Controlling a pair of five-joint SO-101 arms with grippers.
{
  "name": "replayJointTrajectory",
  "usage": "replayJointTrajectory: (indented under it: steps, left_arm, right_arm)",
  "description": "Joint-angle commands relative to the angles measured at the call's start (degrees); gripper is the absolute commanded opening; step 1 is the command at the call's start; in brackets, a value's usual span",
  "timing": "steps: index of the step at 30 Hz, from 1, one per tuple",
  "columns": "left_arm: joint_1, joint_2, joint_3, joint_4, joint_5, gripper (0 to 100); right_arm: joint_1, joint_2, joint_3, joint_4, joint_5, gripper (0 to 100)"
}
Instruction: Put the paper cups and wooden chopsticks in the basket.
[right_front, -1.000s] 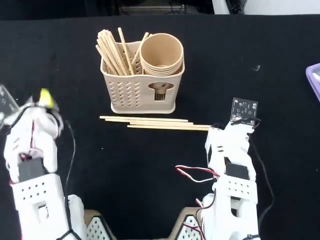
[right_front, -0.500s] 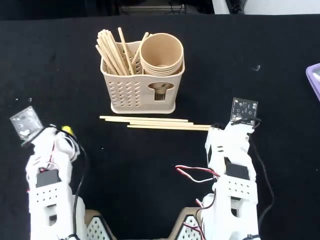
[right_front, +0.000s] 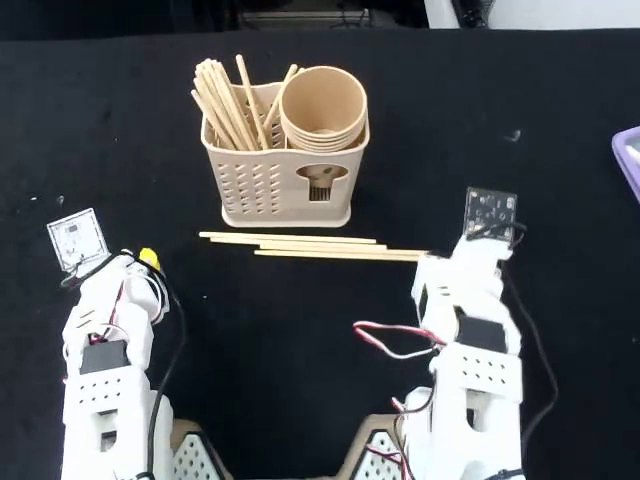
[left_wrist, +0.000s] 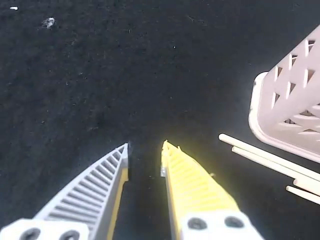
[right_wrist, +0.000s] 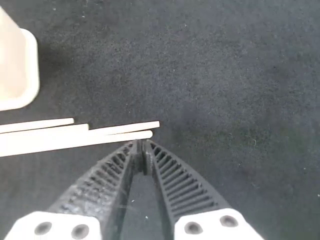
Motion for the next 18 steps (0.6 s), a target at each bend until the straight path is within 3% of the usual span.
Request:
replayJointTrajectory:
  steps: [1, 10, 18]
  left_arm:
    - [0.5, -0.6, -2.8, 3.4, -0.4, 12]
    - [0.8, 1.8, -4.6, 5.8, -0.7, 12]
    - [2.3, 22.4, -14.4, 5.7, -0.9, 12]
  right_arm:
    - [0.4, -2.4, -8.5, 6.1, 0.1, 1.5]
    - [0.2, -1.9, -15.2, 9.8, 3.9, 1.5]
    - [-1.7, -1.9, -17.4, 14.7, 4.6, 1.5]
